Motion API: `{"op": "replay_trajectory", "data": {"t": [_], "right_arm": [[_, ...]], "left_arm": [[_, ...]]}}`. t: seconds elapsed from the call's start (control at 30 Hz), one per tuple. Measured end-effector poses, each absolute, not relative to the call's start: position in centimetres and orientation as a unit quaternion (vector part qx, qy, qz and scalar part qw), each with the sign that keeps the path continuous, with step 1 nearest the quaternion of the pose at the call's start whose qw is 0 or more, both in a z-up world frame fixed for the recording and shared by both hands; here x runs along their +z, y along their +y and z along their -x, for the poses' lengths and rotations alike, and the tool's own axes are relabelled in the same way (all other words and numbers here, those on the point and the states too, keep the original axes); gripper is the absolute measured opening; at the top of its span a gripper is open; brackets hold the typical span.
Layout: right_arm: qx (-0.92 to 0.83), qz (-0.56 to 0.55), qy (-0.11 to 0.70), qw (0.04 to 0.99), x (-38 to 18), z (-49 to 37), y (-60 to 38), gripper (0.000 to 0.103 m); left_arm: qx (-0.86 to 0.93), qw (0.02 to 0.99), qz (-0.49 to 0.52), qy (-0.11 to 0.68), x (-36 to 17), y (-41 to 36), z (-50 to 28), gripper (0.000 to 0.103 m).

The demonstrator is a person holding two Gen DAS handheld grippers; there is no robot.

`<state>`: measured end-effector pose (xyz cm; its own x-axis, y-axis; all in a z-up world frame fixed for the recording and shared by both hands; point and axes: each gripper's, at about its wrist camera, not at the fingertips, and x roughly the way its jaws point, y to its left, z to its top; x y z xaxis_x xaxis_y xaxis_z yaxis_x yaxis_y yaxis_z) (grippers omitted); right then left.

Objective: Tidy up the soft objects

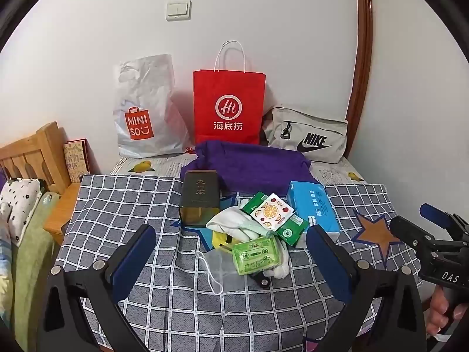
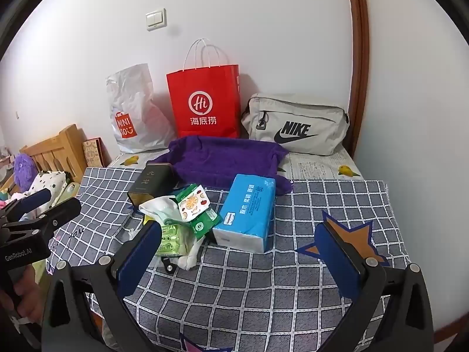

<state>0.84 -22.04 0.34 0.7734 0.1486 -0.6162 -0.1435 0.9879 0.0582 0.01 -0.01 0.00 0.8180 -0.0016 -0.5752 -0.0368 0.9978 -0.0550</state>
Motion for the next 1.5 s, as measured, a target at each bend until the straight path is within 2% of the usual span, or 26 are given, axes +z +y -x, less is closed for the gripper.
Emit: {"op": "replay_trajectory", "data": {"t": [1.5], "right_arm": [[0.085,-0.010,0.324,0.942,0.75,-0.40,-22.09,0.103]], "left_arm": [[0.009,0.953,0.026,0.301,0.62,-0.31,0.38,0.103]]}}
